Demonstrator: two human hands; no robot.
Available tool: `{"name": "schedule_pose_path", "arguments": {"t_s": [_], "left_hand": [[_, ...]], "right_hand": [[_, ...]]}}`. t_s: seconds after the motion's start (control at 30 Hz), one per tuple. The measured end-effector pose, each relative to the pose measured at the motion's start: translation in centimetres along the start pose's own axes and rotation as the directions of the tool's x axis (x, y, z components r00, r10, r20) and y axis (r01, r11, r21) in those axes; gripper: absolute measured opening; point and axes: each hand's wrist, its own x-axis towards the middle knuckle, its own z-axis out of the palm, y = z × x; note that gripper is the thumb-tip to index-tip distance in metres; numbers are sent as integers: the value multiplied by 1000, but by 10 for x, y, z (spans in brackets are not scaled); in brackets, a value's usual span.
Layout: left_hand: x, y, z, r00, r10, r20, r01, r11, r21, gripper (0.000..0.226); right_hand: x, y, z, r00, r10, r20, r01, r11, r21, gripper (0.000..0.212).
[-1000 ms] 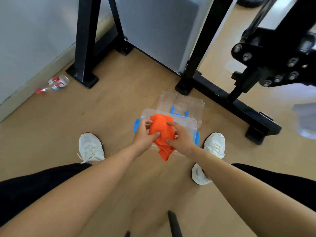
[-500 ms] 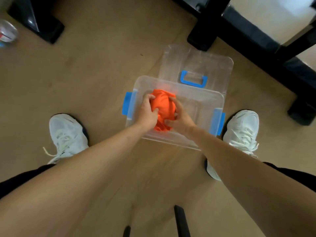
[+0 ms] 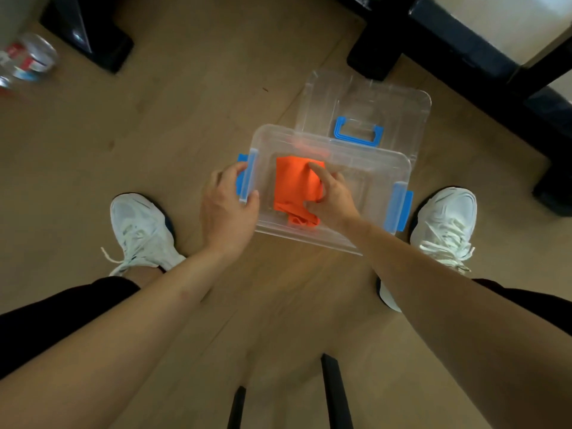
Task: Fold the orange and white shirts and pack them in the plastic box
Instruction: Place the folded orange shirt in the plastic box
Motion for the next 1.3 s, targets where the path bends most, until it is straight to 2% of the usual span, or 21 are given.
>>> {"name": "schedule_pose_path", "arguments": {"t_s": [0.07,0.13,0.27,0.43,0.6,0.7,0.8,0.87,1.0,1.07,1.13,1.2,1.27,1.3], "left_hand": [[5,-11,-1,993,-85,79,82,996,45,51],[6,-17,0,985,-111,133,108,994,28,48],[6,-21,3,986,-115,124,121,992,-39,44],[6,-25,1,981,-112,160,130,985,-111,44],[10,-24,-7,968,-125,216,150,983,-103,46],[12,-18,-17,950,-140,278,156,987,-34,51],[9,-3,-35,933,-169,317,167,985,33,56],[4,15,-50,921,-163,353,149,987,67,52],[-8,60,-82,902,-52,428,47,999,22,33],[-15,91,-100,910,50,411,-37,998,-41,23],[-22,125,-117,920,129,370,-92,989,-117,23],[-33,161,-131,922,205,329,-147,970,-193,18],[-48,200,-142,917,285,278,-218,944,-249,6],[-54,218,-144,909,325,260,-257,930,-264,8]], "right_hand": [[2,-3,9,999,34,28,-34,999,-10,86],[6,-5,15,997,69,24,-68,997,-19,86],[19,-14,25,987,159,6,-159,985,61,83],[31,-32,39,991,127,41,-132,977,166,81],[19,-28,11,986,86,143,-115,972,207,91],[0,-30,-19,988,108,106,-108,994,-2,76],[-27,-44,-59,983,106,151,-88,989,-117,49],[-50,-62,-91,987,80,137,-55,983,-176,32],[-106,-114,-159,997,-48,56,59,975,-215,22],[-137,-137,-191,992,-127,-26,120,975,-186,17],[-171,-157,-223,962,-227,-155,210,971,-116,14],[-202,-169,-253,893,-303,-332,304,951,-50,14],[-224,-172,-285,788,-318,-527,369,929,-10,15],[-232,-171,-301,724,-314,-615,385,923,-18,14]]}}
